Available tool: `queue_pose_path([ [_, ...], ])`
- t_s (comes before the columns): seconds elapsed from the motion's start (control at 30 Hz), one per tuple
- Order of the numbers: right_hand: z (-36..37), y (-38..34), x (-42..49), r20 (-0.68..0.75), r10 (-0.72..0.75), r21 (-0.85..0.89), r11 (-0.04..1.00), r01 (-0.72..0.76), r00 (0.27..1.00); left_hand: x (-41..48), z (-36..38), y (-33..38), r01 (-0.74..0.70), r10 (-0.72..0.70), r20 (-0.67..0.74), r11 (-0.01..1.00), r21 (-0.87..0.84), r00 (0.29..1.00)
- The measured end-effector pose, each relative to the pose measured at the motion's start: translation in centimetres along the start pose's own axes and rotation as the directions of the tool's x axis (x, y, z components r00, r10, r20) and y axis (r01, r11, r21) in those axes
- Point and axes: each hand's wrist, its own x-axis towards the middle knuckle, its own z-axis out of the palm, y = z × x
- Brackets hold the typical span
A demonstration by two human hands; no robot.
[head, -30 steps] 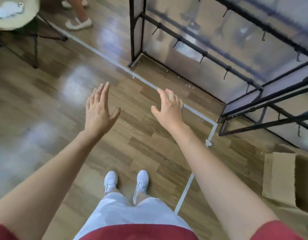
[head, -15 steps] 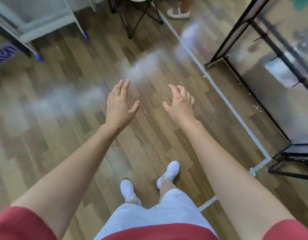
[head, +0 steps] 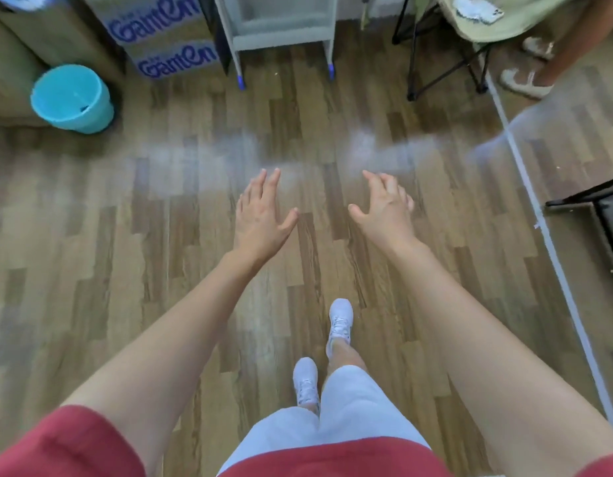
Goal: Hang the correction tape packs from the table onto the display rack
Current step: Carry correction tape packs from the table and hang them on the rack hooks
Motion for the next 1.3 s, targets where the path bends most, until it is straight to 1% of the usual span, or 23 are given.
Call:
queue_pose_path([
  [0.13,0.1,-4.6,5.9,0.007,-0.072,-0.040,0.997,0.072,0.997,5.0,-2.2,-2.4,0.065,-0.066,-0.037,0.997,-0.029,0.997],
  [0.37,-1.8,-12.0,19.7,-0.009,-0.196,-0.075,0.978,0.195,0.981,18.3,-6.8,-5.2,0.153,-0.154,-0.119,0.988,-0.012,0.981],
  [0.47,-2.9,-15.6,25.8,-0.017,-0.228,-0.077,0.971,0.226,0.974,24.0,-8.9,-6.2,0.163,-0.167,-0.154,0.986,-0.034,0.974],
  [0.63,-3.9,-21.6,35.4,-0.032,-0.250,-0.085,0.965,0.247,0.968,34.1,-12.5,-9.1,0.154,-0.157,-0.171,0.988,-0.034,0.973],
  [0.8,-5.2,-27.5,44.9,-0.085,-0.200,-0.105,0.976,0.191,0.976,45.9,-17.1,-11.7,0.120,-0.126,-0.167,0.992,-0.047,0.978],
  [1.0,-8.3,-33.1,54.4,-0.167,-0.155,-0.108,0.985,0.138,0.974,58.4,-22.6,-12.7,0.015,-0.020,-0.178,0.999,-0.029,0.984],
  [1.13,-10.1,-34.9,60.2,-0.188,-0.124,-0.104,0.989,0.106,0.974,65.5,-24.1,-12.3,-0.044,0.043,-0.178,0.999,-0.004,0.983],
  [1.3,-12.0,-35.4,67.7,-0.213,-0.100,-0.095,0.992,0.081,0.972,74.0,-24.4,-11.3,-0.072,0.073,-0.173,0.997,0.013,0.982],
])
